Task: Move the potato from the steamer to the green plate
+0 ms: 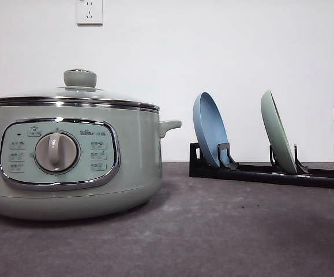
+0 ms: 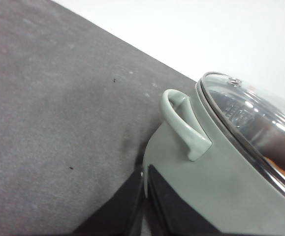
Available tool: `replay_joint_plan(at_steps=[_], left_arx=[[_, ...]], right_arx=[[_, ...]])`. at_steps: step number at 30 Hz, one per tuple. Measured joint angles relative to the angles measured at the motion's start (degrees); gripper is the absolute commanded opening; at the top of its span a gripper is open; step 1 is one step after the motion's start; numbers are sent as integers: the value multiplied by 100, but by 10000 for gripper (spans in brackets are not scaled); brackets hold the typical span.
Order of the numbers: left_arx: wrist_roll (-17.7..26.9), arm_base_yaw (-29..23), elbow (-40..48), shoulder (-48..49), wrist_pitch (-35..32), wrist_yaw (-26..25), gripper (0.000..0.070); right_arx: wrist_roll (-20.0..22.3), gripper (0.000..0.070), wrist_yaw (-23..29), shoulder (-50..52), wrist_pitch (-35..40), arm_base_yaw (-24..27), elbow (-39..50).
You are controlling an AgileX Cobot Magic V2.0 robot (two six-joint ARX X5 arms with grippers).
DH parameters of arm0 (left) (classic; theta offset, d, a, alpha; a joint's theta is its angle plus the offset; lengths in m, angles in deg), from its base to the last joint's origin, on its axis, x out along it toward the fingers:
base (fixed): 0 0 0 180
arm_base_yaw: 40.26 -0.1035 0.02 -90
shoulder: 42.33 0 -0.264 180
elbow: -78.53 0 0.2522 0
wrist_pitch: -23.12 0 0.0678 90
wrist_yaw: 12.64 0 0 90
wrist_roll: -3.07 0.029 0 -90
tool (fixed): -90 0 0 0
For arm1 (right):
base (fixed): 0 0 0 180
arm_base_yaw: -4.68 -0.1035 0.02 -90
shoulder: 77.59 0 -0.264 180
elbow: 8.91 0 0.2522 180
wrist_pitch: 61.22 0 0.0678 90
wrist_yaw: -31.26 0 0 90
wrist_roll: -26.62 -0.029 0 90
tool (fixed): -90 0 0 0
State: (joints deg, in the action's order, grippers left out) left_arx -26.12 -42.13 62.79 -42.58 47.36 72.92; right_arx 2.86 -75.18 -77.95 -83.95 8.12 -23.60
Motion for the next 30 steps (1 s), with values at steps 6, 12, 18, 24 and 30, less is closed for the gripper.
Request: replay_joint_plan(at_steps=[6, 12, 18, 24, 30], left_arx=[[-209, 0, -333, -19, 366, -253, 2], [-245, 0, -1036, -186, 588, -317, 2], [-68, 0, -1902, -706, 833, -496, 2], [510, 0, -2863, -1525, 1401, -1027, 2], [1204, 0, -3834, -2527, 2122, -1676, 2]], right_arx=[[-227, 0, -4, -2, -151, 0, -214], [-251, 0, -4, -7, -208, 0, -977], [-61, 0, -4, -420, -483, 0, -1836], [412, 0, -24, -1176, -894, 0, -2869], [1038, 0, -577, -2164, -1707, 0, -3751]])
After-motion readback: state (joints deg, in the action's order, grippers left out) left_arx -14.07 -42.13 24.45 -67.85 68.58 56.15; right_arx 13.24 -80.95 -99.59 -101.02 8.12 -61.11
